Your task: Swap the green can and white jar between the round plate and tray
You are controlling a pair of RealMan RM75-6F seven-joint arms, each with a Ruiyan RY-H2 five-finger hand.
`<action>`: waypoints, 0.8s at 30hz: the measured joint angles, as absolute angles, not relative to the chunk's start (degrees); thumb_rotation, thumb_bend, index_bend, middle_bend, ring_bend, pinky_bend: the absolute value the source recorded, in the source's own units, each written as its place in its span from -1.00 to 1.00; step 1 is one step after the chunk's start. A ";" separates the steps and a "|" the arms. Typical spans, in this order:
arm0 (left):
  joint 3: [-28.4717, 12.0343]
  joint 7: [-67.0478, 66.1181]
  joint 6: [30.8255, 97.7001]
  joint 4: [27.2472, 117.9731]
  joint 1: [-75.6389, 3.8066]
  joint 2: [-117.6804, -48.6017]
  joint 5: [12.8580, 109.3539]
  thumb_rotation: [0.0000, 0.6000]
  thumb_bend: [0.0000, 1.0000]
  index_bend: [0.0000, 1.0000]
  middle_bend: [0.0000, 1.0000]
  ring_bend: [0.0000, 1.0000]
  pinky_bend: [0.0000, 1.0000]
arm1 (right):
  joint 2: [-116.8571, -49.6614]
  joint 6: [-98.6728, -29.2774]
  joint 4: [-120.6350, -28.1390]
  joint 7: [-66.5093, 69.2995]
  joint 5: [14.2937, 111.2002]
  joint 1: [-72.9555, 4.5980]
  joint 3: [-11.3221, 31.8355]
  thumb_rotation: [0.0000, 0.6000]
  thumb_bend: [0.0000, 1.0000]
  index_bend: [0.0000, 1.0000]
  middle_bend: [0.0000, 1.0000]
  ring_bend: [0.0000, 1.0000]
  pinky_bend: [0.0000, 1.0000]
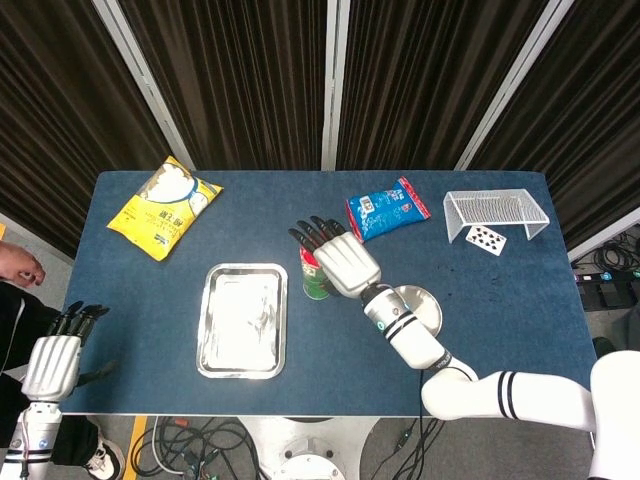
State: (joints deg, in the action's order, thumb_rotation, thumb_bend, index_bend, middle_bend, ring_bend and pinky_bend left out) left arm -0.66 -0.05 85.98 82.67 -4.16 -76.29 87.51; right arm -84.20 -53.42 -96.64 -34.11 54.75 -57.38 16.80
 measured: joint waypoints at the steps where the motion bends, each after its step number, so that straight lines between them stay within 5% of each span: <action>1: -0.68 -0.13 85.96 82.77 -4.20 -76.26 87.53 1.00 -0.82 -0.63 -0.67 -0.84 -0.59 | -83.77 -53.58 -97.03 -33.62 55.05 -57.20 16.76 1.00 -0.95 -1.00 -0.97 -1.00 -0.81; 13: -1.50 -2.50 83.82 85.54 -7.47 -75.94 89.62 1.00 -0.81 -0.63 -0.67 -0.84 -0.59 | -71.72 -64.62 -109.06 -28.47 65.88 -47.73 14.25 1.00 -0.99 -1.00 -0.99 -1.00 -0.84; 24: -3.41 -4.46 75.95 91.15 -15.56 -77.80 92.14 1.00 -0.82 -0.63 -0.67 -0.84 -0.59 | -59.12 -83.90 -112.24 -13.09 81.47 -26.68 4.54 1.00 -0.98 -1.00 -1.00 -1.00 -0.85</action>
